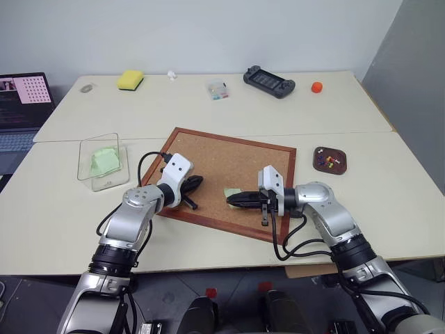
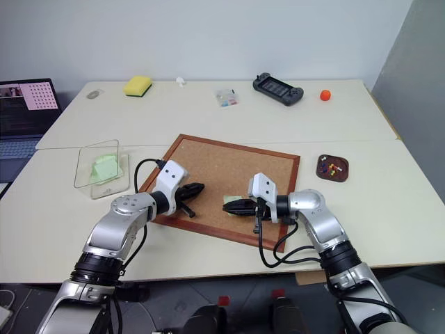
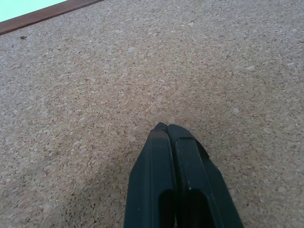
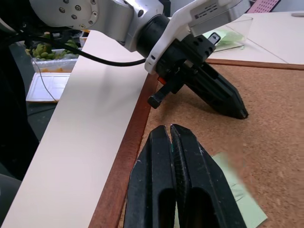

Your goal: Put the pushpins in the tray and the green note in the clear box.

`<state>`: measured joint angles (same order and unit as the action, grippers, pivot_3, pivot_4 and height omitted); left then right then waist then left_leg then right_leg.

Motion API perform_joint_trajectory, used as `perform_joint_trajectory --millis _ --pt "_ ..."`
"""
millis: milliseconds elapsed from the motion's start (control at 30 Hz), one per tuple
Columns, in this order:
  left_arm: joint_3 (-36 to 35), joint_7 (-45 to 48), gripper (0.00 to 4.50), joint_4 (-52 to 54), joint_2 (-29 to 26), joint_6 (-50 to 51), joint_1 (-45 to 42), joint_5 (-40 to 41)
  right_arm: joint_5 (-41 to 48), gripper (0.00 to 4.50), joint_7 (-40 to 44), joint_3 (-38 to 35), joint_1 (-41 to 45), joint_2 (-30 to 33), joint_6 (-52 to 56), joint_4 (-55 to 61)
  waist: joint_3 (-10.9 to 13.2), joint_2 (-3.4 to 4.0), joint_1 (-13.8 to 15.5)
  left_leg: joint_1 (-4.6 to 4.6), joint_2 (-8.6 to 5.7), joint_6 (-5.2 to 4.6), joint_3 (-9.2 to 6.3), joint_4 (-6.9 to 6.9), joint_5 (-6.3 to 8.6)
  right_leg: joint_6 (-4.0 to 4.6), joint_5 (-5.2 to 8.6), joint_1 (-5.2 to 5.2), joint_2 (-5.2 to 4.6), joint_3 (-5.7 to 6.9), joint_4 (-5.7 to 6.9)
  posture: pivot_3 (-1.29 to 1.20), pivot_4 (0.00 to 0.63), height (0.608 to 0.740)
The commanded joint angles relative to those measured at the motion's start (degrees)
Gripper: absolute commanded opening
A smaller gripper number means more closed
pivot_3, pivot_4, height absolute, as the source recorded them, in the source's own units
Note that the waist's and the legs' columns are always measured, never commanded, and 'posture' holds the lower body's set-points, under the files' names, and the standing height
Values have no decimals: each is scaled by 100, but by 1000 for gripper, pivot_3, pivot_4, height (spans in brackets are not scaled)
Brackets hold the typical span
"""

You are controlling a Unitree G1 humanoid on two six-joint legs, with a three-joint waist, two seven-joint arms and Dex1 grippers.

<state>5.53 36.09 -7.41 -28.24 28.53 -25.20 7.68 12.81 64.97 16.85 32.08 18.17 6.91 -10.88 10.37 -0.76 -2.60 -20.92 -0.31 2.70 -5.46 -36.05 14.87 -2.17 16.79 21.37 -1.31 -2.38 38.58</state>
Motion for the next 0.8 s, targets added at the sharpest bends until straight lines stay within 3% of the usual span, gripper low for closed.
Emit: perform_joint_trajectory --millis 33,300,433,467,633,800 --pt "-179 257 496 36 113 472 163 402 99 0 -49 -204 167 42 -33 287 1 -2 2 0 0 0 0 0 0 0 0 0 0 0 0 0 150 740" --pt "-324 364 2029 244 95 635 219 631 116 0 -132 -362 223 105 -10 274 4 -6 3 -9 0 0 -1 0 0 1 -1 5 -2 2 -4 0 150 740" --pt "-317 384 2788 433 39 570 271 641 244 0 -389 -760 208 300 235 426 8 -9 -1 -10 2 0 -2 0 0 1 -1 7 -2 2 -3 0 150 740" --pt "-324 303 3167 387 33 469 255 566 287 0 -504 -930 185 396 339 499 8 -10 -2 -14 1 1 -1 0 0 2 -1 10 -2 1 -4 0 150 740" --pt "-248 115 3157 103 -13 -6 200 251 245 0 -1386 -1619 279 745 820 453 10 -10 44 -57 -2 3 -3 -5 -1 4 -3 49 -6 2 -4 0 150 740" --pt "-100 126 3157 -75 23 -211 253 98 -88 0 -2467 -2162 585 1067 1133 -534 10 -10 43 -68 -1 13 1 -5 -9 10 -6 73 -8 -1 17 0 150 740"
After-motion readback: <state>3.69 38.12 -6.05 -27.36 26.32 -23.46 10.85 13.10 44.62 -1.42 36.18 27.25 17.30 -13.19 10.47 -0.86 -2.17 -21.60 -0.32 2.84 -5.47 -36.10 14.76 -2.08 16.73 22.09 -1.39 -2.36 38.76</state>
